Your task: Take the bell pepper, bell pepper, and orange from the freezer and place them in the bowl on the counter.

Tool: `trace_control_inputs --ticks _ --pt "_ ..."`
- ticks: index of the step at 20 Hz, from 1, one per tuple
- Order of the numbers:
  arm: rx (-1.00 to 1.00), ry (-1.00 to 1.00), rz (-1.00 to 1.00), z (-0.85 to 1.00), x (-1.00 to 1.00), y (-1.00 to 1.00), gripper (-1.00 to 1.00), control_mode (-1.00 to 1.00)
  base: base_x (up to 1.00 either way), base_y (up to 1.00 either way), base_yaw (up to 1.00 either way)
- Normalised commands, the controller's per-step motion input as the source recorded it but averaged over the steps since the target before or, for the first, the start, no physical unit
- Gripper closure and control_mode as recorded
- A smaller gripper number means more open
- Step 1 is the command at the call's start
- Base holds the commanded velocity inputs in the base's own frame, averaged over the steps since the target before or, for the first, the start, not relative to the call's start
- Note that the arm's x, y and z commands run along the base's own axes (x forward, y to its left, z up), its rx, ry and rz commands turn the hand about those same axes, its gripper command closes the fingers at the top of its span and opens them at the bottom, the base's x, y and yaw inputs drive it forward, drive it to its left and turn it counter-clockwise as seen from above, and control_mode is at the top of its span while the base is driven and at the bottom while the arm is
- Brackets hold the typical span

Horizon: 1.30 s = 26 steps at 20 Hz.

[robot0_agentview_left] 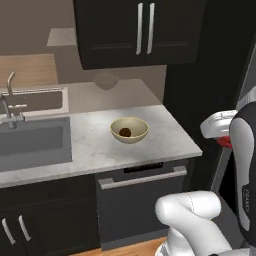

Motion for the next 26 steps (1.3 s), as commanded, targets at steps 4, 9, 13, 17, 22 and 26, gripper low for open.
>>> trace_control_inputs --ticks 4,9,13,17,22,26 --pt "0.0 0.0 0.0 0.0 0.0 0.0 1.0 1.0 0.39 0.6 -0.01" --pt "0.0 0.0 0.0 0.0 0.0 0.0 1.0 1.0 0.59 0.12 0.0" --pt "0.0 0.0 0.0 0.0 0.0 0.0 1.0 1.0 0.71 0.0 0.0" --pt "0.0 0.0 0.0 0.0 0.0 0.0 1.0 1.0 0.68 0.0 0.0" --pt "0.0 0.0 0.0 0.0 0.0 0.0 1.0 1.0 0.34 0.0 0.01" --pt "0.0 0.0 0.0 0.0 0.0 0.0 1.0 1.0 0.26 0.0 0.01"
